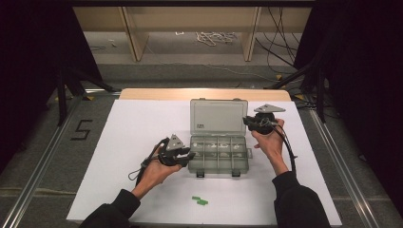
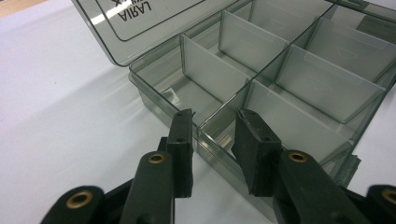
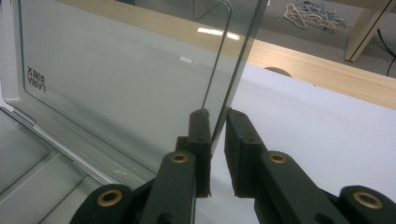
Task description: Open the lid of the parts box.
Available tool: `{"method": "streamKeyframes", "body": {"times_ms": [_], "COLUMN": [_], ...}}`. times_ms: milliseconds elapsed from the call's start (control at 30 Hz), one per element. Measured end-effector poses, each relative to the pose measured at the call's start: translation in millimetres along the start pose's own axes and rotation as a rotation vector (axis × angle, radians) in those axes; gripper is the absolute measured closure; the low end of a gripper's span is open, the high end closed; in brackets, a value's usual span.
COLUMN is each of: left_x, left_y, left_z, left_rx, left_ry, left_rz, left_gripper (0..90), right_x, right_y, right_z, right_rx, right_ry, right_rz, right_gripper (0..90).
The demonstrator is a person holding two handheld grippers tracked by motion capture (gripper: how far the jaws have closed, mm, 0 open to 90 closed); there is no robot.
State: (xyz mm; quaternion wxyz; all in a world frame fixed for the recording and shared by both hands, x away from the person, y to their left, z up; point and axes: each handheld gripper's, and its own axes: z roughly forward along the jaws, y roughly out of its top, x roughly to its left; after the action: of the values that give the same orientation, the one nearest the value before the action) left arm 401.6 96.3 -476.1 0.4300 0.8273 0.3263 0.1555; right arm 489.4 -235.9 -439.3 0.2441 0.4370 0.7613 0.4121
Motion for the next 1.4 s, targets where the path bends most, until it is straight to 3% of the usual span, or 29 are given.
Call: {"method": "streamKeyframes", "body": {"times_ms": [100, 133, 233, 300, 400, 533, 633, 700, 733, 767, 800, 867, 933, 967, 1000, 1033, 1133, 1167, 1233, 1300, 1367, 1400], "left_x": [0.2, 0.9, 0.8, 0.8, 1.0, 1.0, 1.1, 0.9, 0.8, 0.1, 0.1, -0.2, -0.4, -0.1, -0.2, -0.3, 0.0, -0.2, -1.4, 0.0, -0.2, -0.4], "left_y": [0.0, 0.2, 0.1, 0.1, 0.0, 0.1, 0.0, 0.0, -0.1, -0.2, -0.2, -0.1, -0.1, 0.0, 0.0, 0.1, 0.1, 0.1, -0.1, 0.2, 0.3, 0.3], "left_z": [-0.1, -0.6, -0.5, -0.5, -0.5, -0.6, -0.6, -0.5, -0.4, 0.1, 0.1, 0.1, 0.1, 0.1, 0.2, 0.2, 0.1, 0.1, 0.4, 0.1, 0.1, 0.1], "left_rx": [0.000, 0.008, 0.006, 0.007, 0.006, 0.007, 0.006, 0.005, 0.002, -0.004, -0.003, -0.003, -0.002, -0.002, -0.002, -0.002, -0.002, -0.001, 0.000, -0.001, -0.001, 0.000], "left_ry": [-0.001, -0.001, -0.002, -0.002, -0.004, -0.003, -0.004, -0.003, -0.003, -0.003, -0.003, -0.001, 0.001, -0.003, -0.002, -0.002, -0.002, -0.001, 0.001, 0.000, 0.001, 0.002], "left_rz": [0.001, 0.010, 0.007, 0.007, 0.006, 0.008, 0.008, 0.005, 0.004, -0.007, -0.007, -0.007, -0.004, 0.000, -0.002, -0.002, 0.001, 0.000, -0.018, 0.004, 0.000, 0.000], "left_gripper": [67.7, 67.6, 67.5, 67.5, 67.5, 67.4, 67.4, 67.4, 67.4, 67.4, 67.4, 67.3, 67.4, 67.4, 67.4, 67.3, 67.4, 67.4, 67.4, 67.4, 67.4, 67.4], "right_x": [0.7, -0.9, 0.0, -1.9, 0.6, -1.4, -1.6, -1.7, -3.1, -2.0, -3.3, -2.6, -4.3, -3.5, -5.2, -4.9, -6.4, -5.0, -4.5, -3.6, -2.5, -3.9], "right_y": [0.9, 1.6, 3.4, 3.0, 4.3, 3.6, 4.3, 3.6, 2.7, 3.1, 2.7, 3.0, 1.8, 2.3, 1.1, 0.9, 1.0, 2.4, 2.8, 4.0, 5.4, 5.6], "right_z": [1.2, 2.0, 2.5, 5.8, 3.1, 7.6, 8.8, 10.6, 12.5, 12.6, 14.1, 15.2, 17.0, 16.8, 19.3, 19.5, 19.9, 19.0, 19.6, 19.0, 16.7, 16.2], "right_rx": [0.013, 0.015, 0.031, 0.009, 0.047, 0.027, 0.058, 0.047, 0.040, 0.054, 0.050, 0.058, 0.055, 0.068, 0.052, 0.058, 0.054, 0.067, 0.052, 0.049, 0.038, 0.029], "right_ry": [-0.002, -0.004, -0.002, -0.003, -0.003, -0.010, -0.021, -0.025, -0.029, -0.029, -0.033, -0.034, -0.033, -0.029, -0.036, -0.029, -0.020, -0.014, -0.012, -0.002, -0.006, -0.018], "right_rz": [0.020, -0.008, 0.013, 0.000, 0.041, 0.025, 0.042, 0.040, 0.016, 0.028, 0.003, 0.023, 0.013, 0.036, 0.012, 0.028, 0.011, 0.042, 0.039, 0.040, 0.062, 0.031], "right_gripper": [81.0, 81.0, 81.1, 81.0, 80.9, 80.3, 80.2, 80.4, 80.6, 80.7, 80.7, 80.7, 81.0, 81.2, 81.4, 81.5, 87.4, 87.4, 87.1, 86.0, 84.4, 83.5]}}
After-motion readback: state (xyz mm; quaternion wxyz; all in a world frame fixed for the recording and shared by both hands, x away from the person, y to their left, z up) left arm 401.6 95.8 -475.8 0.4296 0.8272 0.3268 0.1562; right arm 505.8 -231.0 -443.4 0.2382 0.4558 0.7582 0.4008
